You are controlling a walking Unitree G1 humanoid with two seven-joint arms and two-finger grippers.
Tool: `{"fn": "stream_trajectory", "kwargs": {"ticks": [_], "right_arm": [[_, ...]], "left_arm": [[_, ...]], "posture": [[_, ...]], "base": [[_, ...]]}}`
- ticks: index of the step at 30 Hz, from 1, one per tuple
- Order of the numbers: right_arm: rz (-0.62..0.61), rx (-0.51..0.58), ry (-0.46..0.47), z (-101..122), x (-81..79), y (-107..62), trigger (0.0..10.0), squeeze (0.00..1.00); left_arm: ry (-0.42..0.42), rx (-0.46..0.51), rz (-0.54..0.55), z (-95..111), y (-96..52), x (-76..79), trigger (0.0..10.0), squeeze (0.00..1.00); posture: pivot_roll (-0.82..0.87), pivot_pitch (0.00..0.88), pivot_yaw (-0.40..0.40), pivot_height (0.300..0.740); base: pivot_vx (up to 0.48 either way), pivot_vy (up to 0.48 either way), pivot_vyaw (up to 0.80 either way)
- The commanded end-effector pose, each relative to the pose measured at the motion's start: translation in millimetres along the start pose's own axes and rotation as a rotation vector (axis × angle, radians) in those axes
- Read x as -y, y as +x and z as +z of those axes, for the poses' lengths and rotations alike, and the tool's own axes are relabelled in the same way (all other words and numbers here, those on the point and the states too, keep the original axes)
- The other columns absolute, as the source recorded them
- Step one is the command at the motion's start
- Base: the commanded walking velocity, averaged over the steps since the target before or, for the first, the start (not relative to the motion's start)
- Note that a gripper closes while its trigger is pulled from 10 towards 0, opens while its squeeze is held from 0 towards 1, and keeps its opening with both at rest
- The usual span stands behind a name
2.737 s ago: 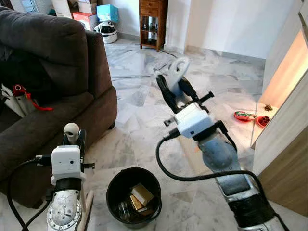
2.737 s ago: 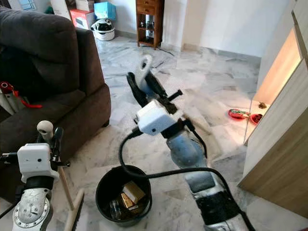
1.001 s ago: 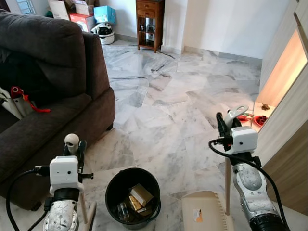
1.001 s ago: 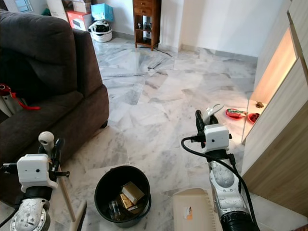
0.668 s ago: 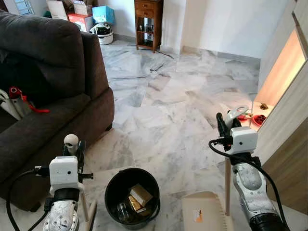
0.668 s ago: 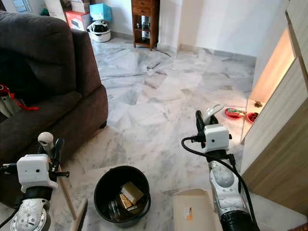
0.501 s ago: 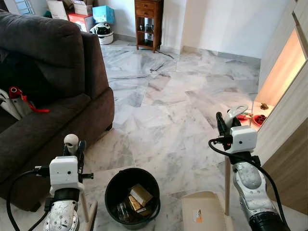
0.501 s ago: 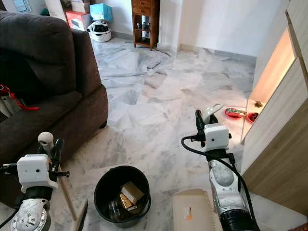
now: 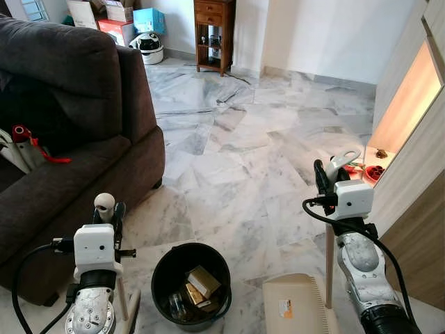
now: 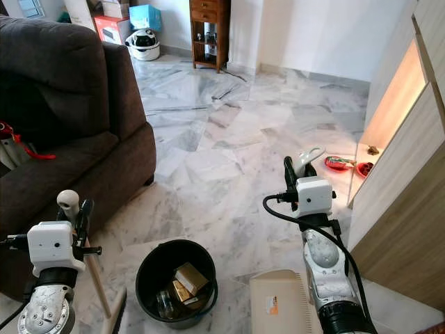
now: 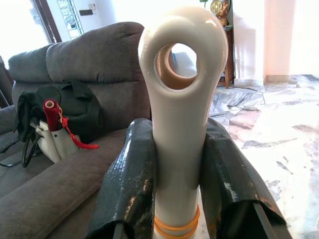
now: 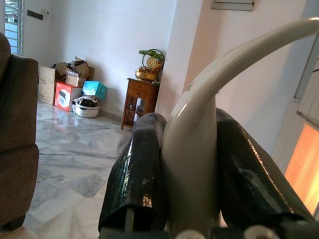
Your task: Sweep floor
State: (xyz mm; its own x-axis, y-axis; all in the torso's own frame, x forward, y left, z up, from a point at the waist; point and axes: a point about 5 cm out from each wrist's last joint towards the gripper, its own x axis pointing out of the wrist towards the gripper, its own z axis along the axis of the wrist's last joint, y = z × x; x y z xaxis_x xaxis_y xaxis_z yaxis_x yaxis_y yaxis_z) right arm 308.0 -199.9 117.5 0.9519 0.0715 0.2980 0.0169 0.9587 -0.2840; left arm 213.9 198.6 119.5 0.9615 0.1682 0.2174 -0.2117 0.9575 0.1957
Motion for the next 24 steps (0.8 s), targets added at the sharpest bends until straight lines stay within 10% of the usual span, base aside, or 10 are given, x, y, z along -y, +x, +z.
{"fn": "stream_trajectory", "kwargs": {"ticks": [1, 24], "right_arm": [[-0.010, 0.039, 0.001, 6.1, 2.4, 4.7, 10.0, 0.00], [-0.036, 0.035, 0.026, 3.6, 5.2, 8.0, 10.0, 0.00]], "left_arm": [[0.030, 0.042, -0.010, 5.8, 2.6, -1.0, 10.0, 0.00], [0.045, 0.067, -0.044, 8.1, 9.2, 1.8, 10.0, 0.00]], "posture": [[0.06, 0.000, 0.010, 0.740], [0.08, 0.000, 0.020, 0.740]], "base": [[-0.255, 0.000, 0.00], [-0.324, 0.000, 0.00]]}}
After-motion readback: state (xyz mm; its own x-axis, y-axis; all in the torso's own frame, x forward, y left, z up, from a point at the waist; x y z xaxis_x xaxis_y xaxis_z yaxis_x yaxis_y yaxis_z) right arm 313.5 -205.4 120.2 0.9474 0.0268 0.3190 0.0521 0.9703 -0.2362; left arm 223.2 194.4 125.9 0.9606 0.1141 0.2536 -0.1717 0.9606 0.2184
